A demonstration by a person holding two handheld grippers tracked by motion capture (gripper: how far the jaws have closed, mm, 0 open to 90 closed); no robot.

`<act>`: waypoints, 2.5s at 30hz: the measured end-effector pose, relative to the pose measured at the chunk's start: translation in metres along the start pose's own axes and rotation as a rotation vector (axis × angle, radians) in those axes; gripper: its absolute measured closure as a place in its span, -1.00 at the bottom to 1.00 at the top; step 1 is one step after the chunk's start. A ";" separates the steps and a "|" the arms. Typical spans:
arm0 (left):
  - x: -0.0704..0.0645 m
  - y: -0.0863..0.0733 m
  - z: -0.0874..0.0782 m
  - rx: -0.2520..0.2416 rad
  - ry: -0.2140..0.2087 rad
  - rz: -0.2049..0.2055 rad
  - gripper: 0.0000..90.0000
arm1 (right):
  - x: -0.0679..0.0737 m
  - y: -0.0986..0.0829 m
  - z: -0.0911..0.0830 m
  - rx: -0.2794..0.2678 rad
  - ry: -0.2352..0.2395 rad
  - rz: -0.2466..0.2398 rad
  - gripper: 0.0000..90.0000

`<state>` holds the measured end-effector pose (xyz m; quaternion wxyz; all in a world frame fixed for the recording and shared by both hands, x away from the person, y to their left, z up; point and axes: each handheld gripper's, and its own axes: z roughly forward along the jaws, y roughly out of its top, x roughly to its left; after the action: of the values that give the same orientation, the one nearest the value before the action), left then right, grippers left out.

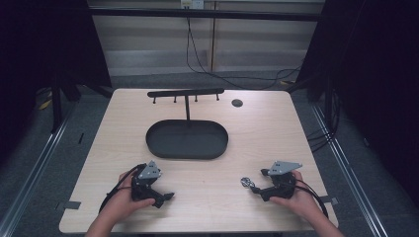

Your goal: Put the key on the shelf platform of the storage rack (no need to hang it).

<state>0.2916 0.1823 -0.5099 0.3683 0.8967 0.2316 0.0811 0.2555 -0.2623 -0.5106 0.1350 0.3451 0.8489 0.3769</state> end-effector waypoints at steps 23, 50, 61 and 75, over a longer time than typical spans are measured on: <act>0.000 0.000 0.000 0.000 0.000 0.000 -1.00 | 0.008 0.040 -0.010 0.317 0.020 0.084 -0.22; 0.000 0.000 0.000 0.000 -0.001 0.001 -1.00 | 0.025 0.077 0.025 0.540 0.038 -0.008 0.13; 0.000 0.000 0.000 0.000 0.000 0.001 -1.00 | 0.025 0.082 0.028 0.581 0.038 -0.045 0.49; 0.000 0.000 0.000 0.000 0.000 0.000 -1.00 | 0.026 0.092 0.030 0.643 0.067 -0.062 0.52</act>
<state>0.2916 0.1824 -0.5099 0.3682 0.8968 0.2316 0.0808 0.2956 -0.1838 -0.4632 0.0024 0.3315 0.9385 0.0963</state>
